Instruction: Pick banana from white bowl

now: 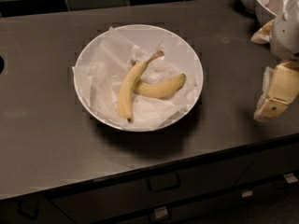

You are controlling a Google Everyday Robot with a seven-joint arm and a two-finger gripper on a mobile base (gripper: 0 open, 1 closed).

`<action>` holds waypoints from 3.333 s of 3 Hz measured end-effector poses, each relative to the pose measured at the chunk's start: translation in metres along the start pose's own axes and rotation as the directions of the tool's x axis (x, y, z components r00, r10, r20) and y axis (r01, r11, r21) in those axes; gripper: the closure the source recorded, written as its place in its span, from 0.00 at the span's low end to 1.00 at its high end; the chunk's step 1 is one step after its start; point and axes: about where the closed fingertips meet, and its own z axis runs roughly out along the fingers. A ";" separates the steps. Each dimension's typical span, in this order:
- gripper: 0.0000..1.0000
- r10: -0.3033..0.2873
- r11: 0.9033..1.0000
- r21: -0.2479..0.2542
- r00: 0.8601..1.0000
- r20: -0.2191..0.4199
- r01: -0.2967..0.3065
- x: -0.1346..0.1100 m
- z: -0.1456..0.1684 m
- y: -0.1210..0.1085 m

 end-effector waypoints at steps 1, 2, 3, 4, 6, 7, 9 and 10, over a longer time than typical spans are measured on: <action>0.00 0.000 1.000 0.000 1.000 0.000 0.000 0.000 0.000 0.000; 0.00 -0.020 1.000 0.006 1.000 0.006 0.020 -0.006 -0.001 0.000; 0.00 -0.191 0.981 -0.011 0.981 0.019 0.192 -0.057 0.003 0.006; 0.00 -0.389 0.920 -0.031 0.920 0.048 0.391 -0.123 0.018 0.016; 0.00 -0.407 0.912 -0.032 0.911 0.065 0.409 -0.132 0.026 0.009; 0.00 -0.443 0.892 -0.065 0.893 0.078 0.448 -0.147 0.046 -0.010; 0.03 -0.498 0.846 -0.148 0.859 0.120 0.512 -0.176 0.094 -0.040; 0.03 -0.515 0.831 -0.165 0.847 0.129 0.530 -0.188 0.105 -0.044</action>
Offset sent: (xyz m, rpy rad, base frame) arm 0.0012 0.0133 0.0008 -0.0039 -0.0025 0.0523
